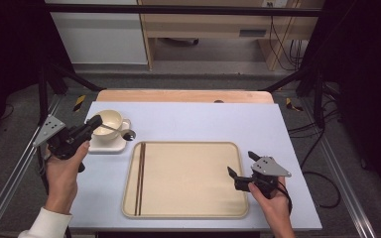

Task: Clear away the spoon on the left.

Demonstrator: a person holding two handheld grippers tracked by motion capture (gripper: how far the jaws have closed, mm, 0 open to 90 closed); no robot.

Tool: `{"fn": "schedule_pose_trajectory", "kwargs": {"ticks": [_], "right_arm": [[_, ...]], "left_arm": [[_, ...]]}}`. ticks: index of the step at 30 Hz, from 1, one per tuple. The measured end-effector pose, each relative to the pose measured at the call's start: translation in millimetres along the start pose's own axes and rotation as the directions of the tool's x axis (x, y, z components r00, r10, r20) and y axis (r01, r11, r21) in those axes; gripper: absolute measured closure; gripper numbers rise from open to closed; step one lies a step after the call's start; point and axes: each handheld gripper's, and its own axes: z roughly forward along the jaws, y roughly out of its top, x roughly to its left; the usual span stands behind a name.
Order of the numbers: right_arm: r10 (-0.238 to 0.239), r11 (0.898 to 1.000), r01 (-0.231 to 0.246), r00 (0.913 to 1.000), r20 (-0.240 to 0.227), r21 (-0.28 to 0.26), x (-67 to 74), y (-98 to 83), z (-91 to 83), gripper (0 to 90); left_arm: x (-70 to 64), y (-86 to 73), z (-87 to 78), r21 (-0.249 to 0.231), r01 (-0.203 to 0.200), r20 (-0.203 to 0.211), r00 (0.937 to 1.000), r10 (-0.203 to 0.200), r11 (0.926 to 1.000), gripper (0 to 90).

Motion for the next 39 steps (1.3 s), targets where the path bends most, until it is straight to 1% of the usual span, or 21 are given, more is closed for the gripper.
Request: {"fn": "schedule_pose_trajectory", "kwargs": {"ticks": [3,5,8,10,12,15,19,23,26,30,35,37,39], "right_arm": [[0.000,1.000,0.000,1.0000,0.006,0.003,-2.7,-2.1,-1.3,13.1],[0.009,1.000,-0.010,0.9999,0.007,0.009,-4.2,-3.7,-1.4,12.8],[0.016,1.000,-0.016,0.9999,0.006,0.012,-5.1,-5.0,-1.3,12.6],[0.017,1.000,-0.017,0.9998,0.007,0.013,-4.8,-5.0,-0.8,12.2],[0.017,1.000,-0.017,0.9998,0.007,0.015,-4.1,-4.7,-0.3,11.9],[0.020,1.000,-0.020,0.9998,0.002,0.013,-3.6,-4.6,0.1,10.8],[0.025,1.000,-0.024,0.9997,-0.008,0.014,-3.1,-4.6,1.0,8.5],[0.024,1.000,-0.023,0.9995,-0.022,0.016,-3.7,-6.1,1.7,7.3],[0.023,1.000,-0.023,0.9995,-0.022,0.016,-3.9,-6.3,1.1,7.3],[0.023,1.000,-0.022,0.9995,-0.022,0.020,-4.6,-6.7,1.2,7.3],[0.027,0.999,-0.026,0.9995,-0.019,0.026,-5.2,-7.1,1.7,7.3],[0.025,0.999,-0.025,0.9995,-0.018,0.028,-5.2,-7.1,1.8,7.3],[0.024,0.999,-0.023,0.9995,-0.019,0.029,-4.8,-7.1,1.9,7.3]], "left_arm": [[-7.5,-0.8,3.7,0.025,-0.005,0.035,0.9994,0.004,0.9997,88.8],[-13.1,-1.8,5.7,0.040,-0.008,0.057,0.9984,0.006,0.9992,88.9],[-19.7,-3.4,6.0,0.055,-0.011,0.084,0.9965,0.006,0.9984,88.8],[-24.6,-4.8,5.8,0.067,-0.015,0.102,0.9947,0.008,0.9976,88.8],[-29.3,-6.3,5.1,0.083,-0.027,0.119,0.9927,0.017,0.9962,88.8],[-35.9,-9.0,3.8,0.102,-0.031,0.147,0.9890,0.016,0.9943,88.9],[-44.4,-11.1,1.0,0.118,-0.035,0.188,0.9821,0.012,0.9924,88.9],[-54.0,-12.9,-3.0,0.142,-0.057,0.230,0.9729,0.023,0.9882,88.8],[-60.3,-17.9,-6.8,0.159,-0.050,0.260,0.9656,0.007,0.9860,88.8],[-65.5,-24.9,-12.1,0.192,-0.057,0.277,0.9610,0.002,0.9797,88.7],[-66.5,-30.3,-20.0,0.229,-0.064,0.295,0.9554,-0.007,0.9713,88.7],[-66.5,-31.7,-22.9,0.247,-0.076,0.300,0.9539,-0.002,0.9660,88.7],[-66.3,-33.7,-24.6,0.269,-0.078,0.306,0.9519,-0.008,0.9598,88.6]]}}
